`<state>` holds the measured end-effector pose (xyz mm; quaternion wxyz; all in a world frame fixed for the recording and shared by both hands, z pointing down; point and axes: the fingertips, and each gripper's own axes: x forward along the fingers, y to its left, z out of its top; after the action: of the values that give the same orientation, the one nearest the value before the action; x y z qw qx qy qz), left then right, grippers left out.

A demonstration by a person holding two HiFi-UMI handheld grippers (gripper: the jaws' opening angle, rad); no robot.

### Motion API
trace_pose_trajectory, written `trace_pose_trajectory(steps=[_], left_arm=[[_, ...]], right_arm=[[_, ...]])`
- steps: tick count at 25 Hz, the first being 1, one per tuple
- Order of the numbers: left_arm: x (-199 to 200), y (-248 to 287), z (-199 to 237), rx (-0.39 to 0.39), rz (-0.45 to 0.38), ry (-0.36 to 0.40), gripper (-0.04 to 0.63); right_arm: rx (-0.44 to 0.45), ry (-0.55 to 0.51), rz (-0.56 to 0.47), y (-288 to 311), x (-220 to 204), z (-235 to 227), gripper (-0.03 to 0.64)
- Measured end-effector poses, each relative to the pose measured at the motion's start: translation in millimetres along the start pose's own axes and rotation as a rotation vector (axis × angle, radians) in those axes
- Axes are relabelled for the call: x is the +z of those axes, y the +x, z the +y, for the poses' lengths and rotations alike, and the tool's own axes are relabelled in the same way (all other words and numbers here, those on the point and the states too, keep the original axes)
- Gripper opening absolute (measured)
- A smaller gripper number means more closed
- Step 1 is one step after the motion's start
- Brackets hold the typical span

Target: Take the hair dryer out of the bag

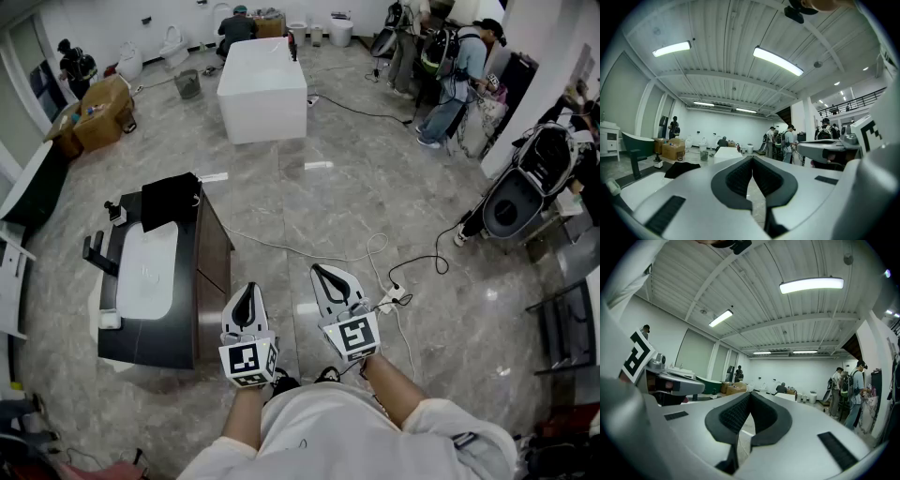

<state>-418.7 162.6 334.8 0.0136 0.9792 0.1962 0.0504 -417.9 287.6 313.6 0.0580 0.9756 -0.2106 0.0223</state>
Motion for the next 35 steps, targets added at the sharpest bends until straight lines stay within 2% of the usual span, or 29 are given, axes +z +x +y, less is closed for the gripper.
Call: trace_pose_trajectory(steps=[3,10,18,24,28,32,35], left_arm=[[1.7,5.4,2.8,0.001,-0.013,0.005,0.020],[0.8,2.5,13.6,0.014,-0.006,0.016,0.020],[-8.8,-3.2,32.3,0.002,0.005,0.008,0.020],[-18.0,-1.3,52.3,-0.072,0.027,0.017,0.021],[-19.5,2.9,68.5,-0.097,0.058,0.002,0.022],[-30.5,15.6,80.2,-0.139,0.089,-0.010,0.091],[-35.9,28.5,81.1,-0.167,0.086,-0.021,0.095]], right_arm=[[0.011,-0.045,-0.034,10.2,-1.0,0.2,-0.003],[0.042,-0.080,-0.045,21.5,-0.8,16.0,-0.003],[0.049,-0.086,-0.042,30.8,-2.9,38.0,-0.002],[0.046,-0.072,-0.025,50.8,-11.8,61.2,-0.002],[0.043,-0.033,0.024,64.2,-8.4,70.7,0.028],[0.020,-0.030,0.074,72.8,-14.5,73.2,0.072],[-0.005,-0.034,0.106,83.0,-21.7,63.9,0.074]])
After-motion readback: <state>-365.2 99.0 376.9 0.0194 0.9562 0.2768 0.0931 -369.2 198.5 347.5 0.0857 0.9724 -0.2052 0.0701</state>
